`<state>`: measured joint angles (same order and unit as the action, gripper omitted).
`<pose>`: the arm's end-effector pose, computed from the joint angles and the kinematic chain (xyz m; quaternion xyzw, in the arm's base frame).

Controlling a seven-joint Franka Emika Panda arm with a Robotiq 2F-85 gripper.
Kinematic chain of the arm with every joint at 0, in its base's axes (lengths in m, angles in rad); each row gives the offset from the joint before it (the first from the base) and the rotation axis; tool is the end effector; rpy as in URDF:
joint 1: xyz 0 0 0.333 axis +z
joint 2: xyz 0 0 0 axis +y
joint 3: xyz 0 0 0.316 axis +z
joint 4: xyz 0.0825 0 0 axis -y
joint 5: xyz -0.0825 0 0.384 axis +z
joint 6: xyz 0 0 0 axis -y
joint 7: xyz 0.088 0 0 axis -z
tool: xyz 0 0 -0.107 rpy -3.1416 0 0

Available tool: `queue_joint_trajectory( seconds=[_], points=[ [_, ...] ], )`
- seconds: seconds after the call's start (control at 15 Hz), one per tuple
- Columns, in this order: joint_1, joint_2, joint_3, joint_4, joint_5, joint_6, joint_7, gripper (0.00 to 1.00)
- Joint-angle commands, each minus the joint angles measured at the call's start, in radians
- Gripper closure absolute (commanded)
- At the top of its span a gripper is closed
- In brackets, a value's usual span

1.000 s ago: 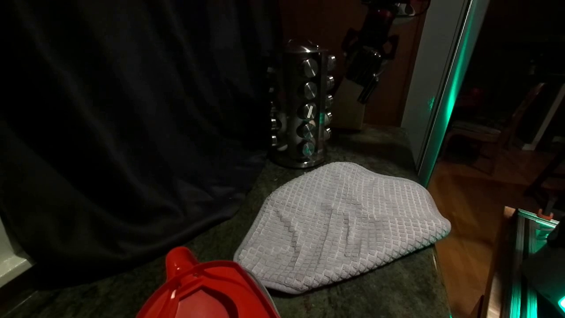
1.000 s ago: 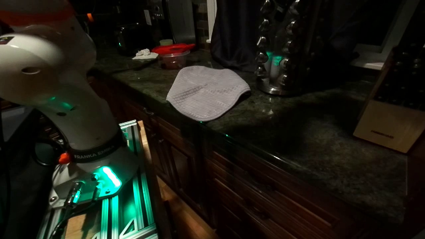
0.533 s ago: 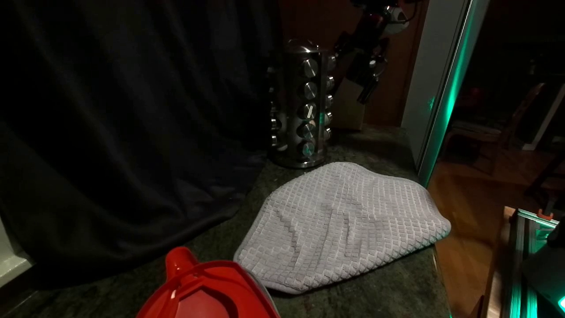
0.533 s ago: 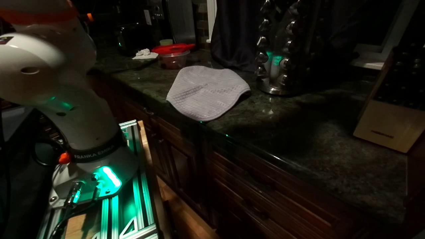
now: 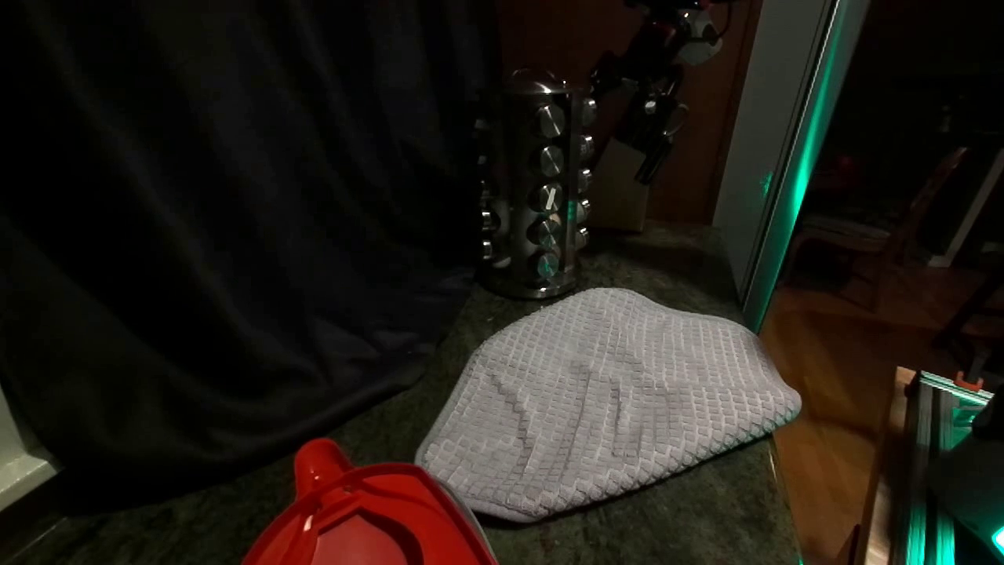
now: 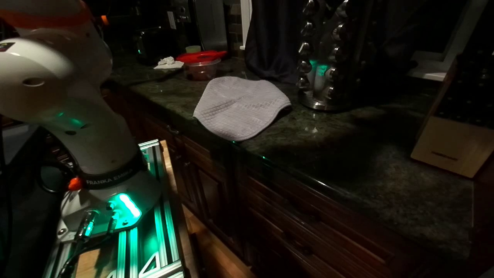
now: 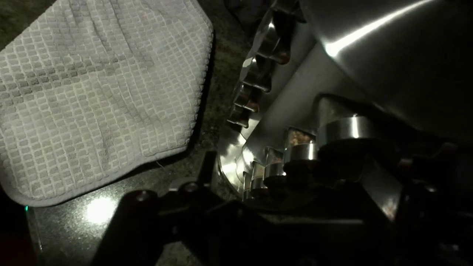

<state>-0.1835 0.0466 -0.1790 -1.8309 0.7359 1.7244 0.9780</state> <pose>0.5516 -0.1413 0.5110 -0.6792 0.6432 0.1723 0.3087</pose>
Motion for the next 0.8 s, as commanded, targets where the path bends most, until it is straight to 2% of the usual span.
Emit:
queue_joint_trajectory(
  seconds=[0.0, 0.73],
  points=[
    [-0.001, 0.020, -0.004, 0.017, 0.047, 0.019, 0.018, 0.00],
    [0.009, 0.066, 0.006, 0.032, 0.143, 0.091, 0.019, 0.00]
  ],
)
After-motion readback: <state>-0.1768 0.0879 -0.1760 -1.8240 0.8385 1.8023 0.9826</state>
